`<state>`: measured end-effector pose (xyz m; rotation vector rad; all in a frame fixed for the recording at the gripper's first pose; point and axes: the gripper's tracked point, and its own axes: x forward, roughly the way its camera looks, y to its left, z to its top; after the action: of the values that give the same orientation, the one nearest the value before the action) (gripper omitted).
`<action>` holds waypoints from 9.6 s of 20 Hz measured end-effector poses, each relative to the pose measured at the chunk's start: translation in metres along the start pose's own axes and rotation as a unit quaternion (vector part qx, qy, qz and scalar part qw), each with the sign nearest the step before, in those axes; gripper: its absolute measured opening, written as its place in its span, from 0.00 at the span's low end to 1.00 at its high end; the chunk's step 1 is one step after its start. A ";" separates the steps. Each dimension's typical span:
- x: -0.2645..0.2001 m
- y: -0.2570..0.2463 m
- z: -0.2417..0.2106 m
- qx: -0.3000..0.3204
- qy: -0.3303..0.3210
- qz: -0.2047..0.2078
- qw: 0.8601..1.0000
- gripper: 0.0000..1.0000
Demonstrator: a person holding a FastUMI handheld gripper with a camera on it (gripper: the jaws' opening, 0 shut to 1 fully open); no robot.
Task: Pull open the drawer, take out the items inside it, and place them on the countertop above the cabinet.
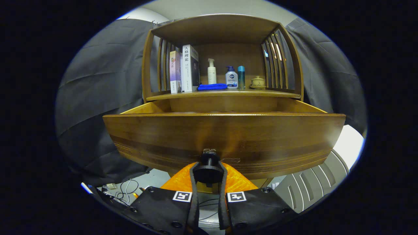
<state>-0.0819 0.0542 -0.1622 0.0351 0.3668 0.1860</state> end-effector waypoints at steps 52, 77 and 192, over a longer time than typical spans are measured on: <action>0.061 -0.059 0.179 0.015 0.118 0.024 0.993 0.98; 0.149 -0.052 0.045 -0.078 0.470 0.041 0.878 0.90; -0.041 -0.016 0.083 0.048 -0.145 -0.046 0.987 0.98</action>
<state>-0.0866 0.0306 -0.0709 0.1380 0.0855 0.0704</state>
